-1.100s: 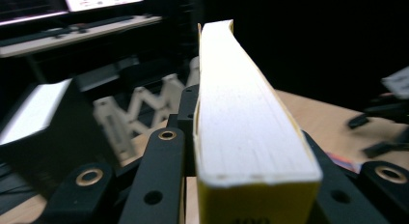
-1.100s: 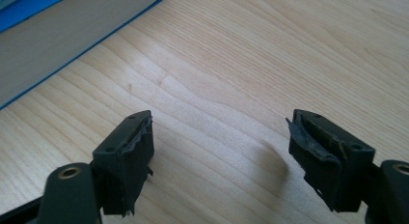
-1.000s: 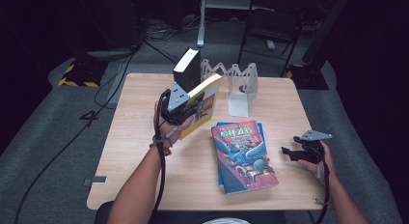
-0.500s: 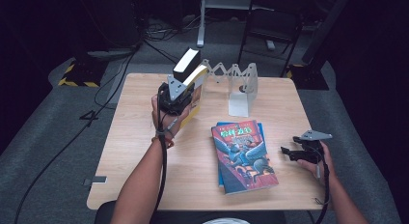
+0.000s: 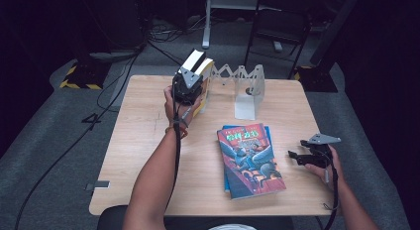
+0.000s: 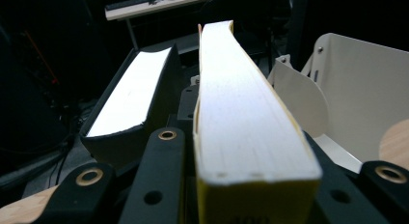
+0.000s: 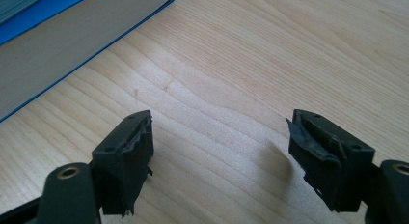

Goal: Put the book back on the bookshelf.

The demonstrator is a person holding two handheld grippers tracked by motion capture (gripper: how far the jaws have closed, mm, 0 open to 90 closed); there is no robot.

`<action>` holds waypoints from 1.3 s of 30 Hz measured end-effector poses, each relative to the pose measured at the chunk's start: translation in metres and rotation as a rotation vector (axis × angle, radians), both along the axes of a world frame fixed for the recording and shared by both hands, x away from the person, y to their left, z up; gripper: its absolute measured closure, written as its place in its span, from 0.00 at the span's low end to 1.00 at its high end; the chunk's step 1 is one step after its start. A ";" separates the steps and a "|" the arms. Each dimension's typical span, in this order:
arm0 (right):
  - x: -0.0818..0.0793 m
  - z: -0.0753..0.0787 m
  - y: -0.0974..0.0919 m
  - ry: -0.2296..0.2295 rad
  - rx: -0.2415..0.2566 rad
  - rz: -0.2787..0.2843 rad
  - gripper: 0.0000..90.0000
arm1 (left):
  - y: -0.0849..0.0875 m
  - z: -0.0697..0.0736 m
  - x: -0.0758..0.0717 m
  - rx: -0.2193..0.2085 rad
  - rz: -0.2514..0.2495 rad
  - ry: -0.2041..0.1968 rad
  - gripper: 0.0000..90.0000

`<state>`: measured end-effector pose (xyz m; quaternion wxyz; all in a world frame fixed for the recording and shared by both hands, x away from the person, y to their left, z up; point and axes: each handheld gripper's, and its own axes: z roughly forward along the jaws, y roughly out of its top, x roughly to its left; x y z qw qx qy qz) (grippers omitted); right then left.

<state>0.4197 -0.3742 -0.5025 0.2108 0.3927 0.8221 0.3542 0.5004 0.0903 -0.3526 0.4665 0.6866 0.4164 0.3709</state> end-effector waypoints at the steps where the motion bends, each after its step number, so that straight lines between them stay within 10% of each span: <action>1: 0.000 0.000 0.000 0.001 0.002 -0.001 0.27 | 0.000 0.000 0.002 0.001 0.008 0.001 0.82; 39: 0.000 -0.001 0.000 0.005 0.011 0.004 0.27 | -0.030 -0.016 0.063 -0.020 0.089 0.029 0.82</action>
